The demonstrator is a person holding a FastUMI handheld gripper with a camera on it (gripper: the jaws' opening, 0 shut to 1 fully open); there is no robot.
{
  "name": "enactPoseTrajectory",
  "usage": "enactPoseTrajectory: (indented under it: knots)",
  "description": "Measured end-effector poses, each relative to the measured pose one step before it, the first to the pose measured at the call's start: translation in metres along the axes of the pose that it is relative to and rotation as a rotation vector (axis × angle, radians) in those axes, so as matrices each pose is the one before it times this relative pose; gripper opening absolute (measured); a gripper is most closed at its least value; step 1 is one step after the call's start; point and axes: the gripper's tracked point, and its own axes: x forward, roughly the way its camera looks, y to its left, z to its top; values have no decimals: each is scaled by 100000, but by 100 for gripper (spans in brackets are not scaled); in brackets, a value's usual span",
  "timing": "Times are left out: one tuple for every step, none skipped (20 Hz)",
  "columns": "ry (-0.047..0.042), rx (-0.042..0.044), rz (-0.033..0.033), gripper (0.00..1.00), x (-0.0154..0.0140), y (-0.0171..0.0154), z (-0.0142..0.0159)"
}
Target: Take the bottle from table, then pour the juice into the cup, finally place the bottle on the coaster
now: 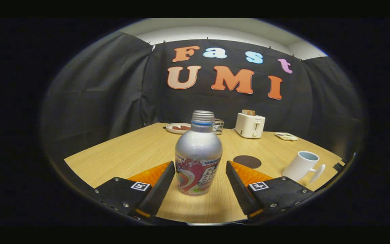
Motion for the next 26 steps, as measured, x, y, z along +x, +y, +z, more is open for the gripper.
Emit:
enactPoseTrajectory:
  knots:
    - [984, -328, 443, 91, 414, 124, -441]
    - [894, 186, 274, 91, 425, 19, -467]
    - [1070, 64, 855, 91, 477, 186, -402]
    - [657, -331, 705, 91, 245, 212, -433]
    - [430, -845, 850, 91, 154, 229, -228]
    - [-186, -1555, -278, 91, -83, -82, -149]
    - [-1392, -1612, 244, 91, -43, -7, 433]
    - [-779, -1018, -672, 86, 181, -245, 124]
    - [-677, -207, -448, 83, -49, -211, 345]
    - [-779, 931, 527, 81, 28, 147, 260]
    - [-1475, 1464, 427, 80, -80, 61, 644]
    - [-1429, 1507, -227, 78, -85, -272, 719]
    - [-1202, 2072, -368, 78, -53, -334, 787]
    - [-505, 2922, 244, 77, 12, -136, 598]
    - [-129, 3733, 1176, 78, 97, -128, 462]
    - [-654, 3677, 685, 78, -7, -44, 635]
    - [-526, 3088, -190, 77, -33, -417, 660]
    - [-350, 2573, -404, 77, 61, -560, 448]
    - [206, 2562, -659, 77, 18, -583, 302]
    - [-282, 2825, -393, 77, -67, -573, 322]
    - [-51, 2843, -196, 77, -43, -514, 260]
    - [-27, 2696, -429, 77, 100, -490, 249]
    - [714, 2968, 19, 77, 193, -493, 176]
    - [1206, 3540, 257, 77, 142, -376, -234]
    - [92, 4264, 59, 77, 62, -590, 71]
    - [98, 3933, -500, 77, -40, -588, 233]
